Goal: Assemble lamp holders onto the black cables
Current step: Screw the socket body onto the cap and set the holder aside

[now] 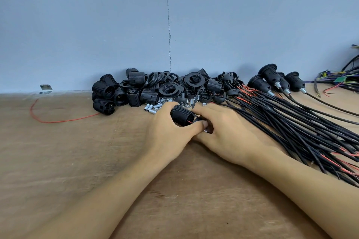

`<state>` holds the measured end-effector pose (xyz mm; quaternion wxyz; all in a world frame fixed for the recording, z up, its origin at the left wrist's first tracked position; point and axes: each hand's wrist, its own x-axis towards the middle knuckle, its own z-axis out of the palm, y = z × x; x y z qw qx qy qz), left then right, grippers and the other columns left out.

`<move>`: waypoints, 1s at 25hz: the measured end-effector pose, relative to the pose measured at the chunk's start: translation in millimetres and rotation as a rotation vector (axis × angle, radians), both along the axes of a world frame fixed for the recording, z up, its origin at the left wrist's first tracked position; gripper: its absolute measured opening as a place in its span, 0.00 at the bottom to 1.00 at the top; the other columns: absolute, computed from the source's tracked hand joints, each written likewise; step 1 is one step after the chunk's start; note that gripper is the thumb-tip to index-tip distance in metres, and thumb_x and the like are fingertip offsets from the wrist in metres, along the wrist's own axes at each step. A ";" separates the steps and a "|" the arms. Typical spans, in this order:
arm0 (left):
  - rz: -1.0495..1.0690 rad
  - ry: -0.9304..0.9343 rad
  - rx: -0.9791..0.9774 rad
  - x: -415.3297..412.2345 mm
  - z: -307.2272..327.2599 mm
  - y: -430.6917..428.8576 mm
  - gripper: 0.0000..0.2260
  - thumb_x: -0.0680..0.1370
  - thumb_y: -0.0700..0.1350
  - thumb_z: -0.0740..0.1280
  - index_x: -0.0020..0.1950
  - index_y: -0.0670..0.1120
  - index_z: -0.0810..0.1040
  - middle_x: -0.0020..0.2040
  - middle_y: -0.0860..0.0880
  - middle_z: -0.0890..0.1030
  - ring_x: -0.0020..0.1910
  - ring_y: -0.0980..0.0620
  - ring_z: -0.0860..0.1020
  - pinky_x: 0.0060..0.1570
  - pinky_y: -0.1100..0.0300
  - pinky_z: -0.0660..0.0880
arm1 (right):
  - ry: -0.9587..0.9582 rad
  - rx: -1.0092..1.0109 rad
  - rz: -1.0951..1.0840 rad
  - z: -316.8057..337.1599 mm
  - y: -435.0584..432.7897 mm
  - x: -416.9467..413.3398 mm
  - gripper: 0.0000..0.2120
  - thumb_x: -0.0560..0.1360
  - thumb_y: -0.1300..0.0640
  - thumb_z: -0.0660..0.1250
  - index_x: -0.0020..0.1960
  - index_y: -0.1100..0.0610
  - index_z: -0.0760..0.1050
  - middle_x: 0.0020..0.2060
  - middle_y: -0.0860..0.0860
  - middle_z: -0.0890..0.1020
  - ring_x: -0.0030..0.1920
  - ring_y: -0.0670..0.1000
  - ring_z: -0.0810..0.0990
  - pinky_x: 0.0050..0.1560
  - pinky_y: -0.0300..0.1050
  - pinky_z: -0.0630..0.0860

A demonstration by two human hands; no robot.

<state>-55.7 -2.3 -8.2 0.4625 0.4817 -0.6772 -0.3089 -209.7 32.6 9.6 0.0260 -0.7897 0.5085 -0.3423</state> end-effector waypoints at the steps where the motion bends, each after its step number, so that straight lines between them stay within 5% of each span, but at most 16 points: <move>1: -0.002 0.046 0.016 0.6 -0.3 0.5 0.23 0.58 0.63 0.77 0.47 0.55 0.78 0.40 0.57 0.83 0.40 0.61 0.81 0.39 0.60 0.77 | -0.005 -0.008 -0.012 -0.6 -0.4 0.4 0.20 0.72 0.56 0.73 0.63 0.50 0.79 0.38 0.37 0.70 0.42 0.33 0.70 0.45 0.27 0.65; 4: -0.010 0.212 0.080 5.5 0.2 -2.6 0.16 0.68 0.55 0.79 0.50 0.52 0.79 0.44 0.56 0.86 0.45 0.57 0.84 0.52 0.51 0.82 | -0.040 -0.031 -0.034 -2.3 -0.9 0.7 0.14 0.72 0.51 0.76 0.56 0.49 0.79 0.36 0.37 0.71 0.41 0.33 0.71 0.44 0.27 0.65; 8: -0.002 0.363 0.167 11.5 2.3 -10.0 0.02 0.79 0.44 0.72 0.50 0.46 0.81 0.50 0.45 0.85 0.54 0.45 0.83 0.61 0.40 0.77 | -0.203 0.070 -0.127 -4.8 -2.7 -2.4 0.18 0.67 0.45 0.80 0.53 0.47 0.79 0.37 0.42 0.78 0.41 0.39 0.75 0.43 0.31 0.72; 15: -0.023 0.406 0.145 13.3 5.6 -8.8 0.02 0.78 0.39 0.73 0.46 0.45 0.81 0.48 0.47 0.86 0.53 0.42 0.84 0.62 0.38 0.77 | -0.165 0.083 -0.140 -5.6 -6.8 -4.3 0.12 0.66 0.47 0.80 0.43 0.49 0.80 0.33 0.47 0.79 0.37 0.41 0.75 0.37 0.32 0.70; 18: -0.029 0.372 0.117 12.4 6.5 -6.9 0.03 0.77 0.39 0.73 0.46 0.45 0.81 0.47 0.48 0.86 0.49 0.48 0.84 0.61 0.39 0.78 | -0.161 0.061 -0.145 -5.8 -6.1 -5.0 0.12 0.66 0.48 0.80 0.42 0.48 0.79 0.34 0.44 0.79 0.38 0.38 0.74 0.38 0.28 0.68; 25: -0.028 0.344 0.113 10.8 4.9 -5.3 0.07 0.77 0.41 0.74 0.42 0.44 0.78 0.46 0.46 0.86 0.51 0.45 0.84 0.60 0.39 0.78 | -0.131 0.021 -0.116 -6.6 -5.7 -6.0 0.12 0.68 0.46 0.78 0.46 0.49 0.80 0.35 0.43 0.77 0.41 0.39 0.74 0.40 0.28 0.68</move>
